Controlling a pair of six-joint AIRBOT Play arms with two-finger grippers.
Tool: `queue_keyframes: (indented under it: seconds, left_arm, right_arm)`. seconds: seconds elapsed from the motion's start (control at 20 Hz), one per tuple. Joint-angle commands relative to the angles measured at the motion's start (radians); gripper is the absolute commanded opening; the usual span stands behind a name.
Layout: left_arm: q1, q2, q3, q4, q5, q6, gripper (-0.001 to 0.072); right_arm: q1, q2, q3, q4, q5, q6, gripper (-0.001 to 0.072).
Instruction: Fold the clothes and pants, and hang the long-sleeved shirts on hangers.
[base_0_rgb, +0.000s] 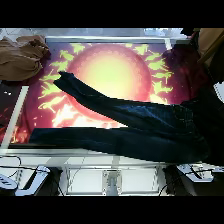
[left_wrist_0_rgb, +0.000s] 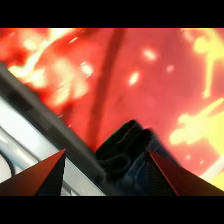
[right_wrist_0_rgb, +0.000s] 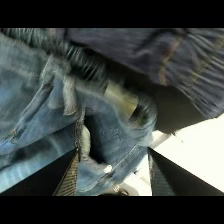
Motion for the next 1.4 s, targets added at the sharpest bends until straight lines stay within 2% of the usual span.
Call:
queue_keyframes:
  seconds: [0.0, 0.15, 0.25, 0.35, 0.4, 0.55, 0.7, 0.85, 0.95, 1.25, 1.35]
  left_arm:
    - [-0.004, 0.000, 0.000, -0.013, 0.002, -0.002, 0.0575]
    - [-0.004, -0.001, 0.000, -0.063, 0.015, -0.031, 0.0576]
    - [-0.018, -0.004, 0.000, -0.270, 0.106, -0.027, 0.0575]
    - [-0.106, -0.029, 0.000, -0.467, 0.232, 0.055, 0.0570]
    - [-0.190, -0.063, 0.001, -0.495, 0.277, 0.066, 0.0569]
    - [-0.466, -0.224, 0.003, -0.514, 0.438, 0.032, 0.0570]
    - [-0.641, -0.409, 0.005, -0.729, 0.632, 0.027, 0.0568]
    - [-0.723, -0.586, 0.083, -0.885, 0.630, 0.105, 0.0550]
    - [-0.762, -0.679, 0.172, -0.940, 0.628, 0.149, 0.0482]
    - [-0.826, -0.823, 0.335, -0.919, 0.622, 0.129, 0.0471]
    - [-0.820, -0.824, 0.335, -0.832, 0.578, 0.075, 0.0432]
  right_arm:
    - [-0.001, 0.001, 0.000, -0.064, 0.047, 0.106, 0.0449]
    - [-0.001, 0.011, 0.002, -0.006, 0.026, 0.120, 0.0449]
    - [0.006, 0.023, 0.006, 0.233, -0.055, 0.103, 0.0449]
    - [0.082, 0.034, 0.005, 0.540, -0.103, -0.017, 0.0449]
    - [0.148, 0.035, 0.005, 0.615, -0.116, -0.056, 0.0448]
    - [0.428, 0.035, 0.005, 0.603, -0.193, -0.066, 0.0448]
    - [0.657, 0.035, 0.005, 0.591, -0.306, -0.067, 0.0448]
    - [0.800, 0.035, 0.005, 0.590, -0.404, -0.067, 0.0448]
    - [0.848, 0.035, 0.005, 0.590, -0.411, -0.067, 0.0448]
    - [0.878, 0.035, 0.005, 0.590, -0.411, -0.067, 0.0448]
    - [0.878, 0.035, 0.005, 0.589, -0.410, -0.067, 0.0448]
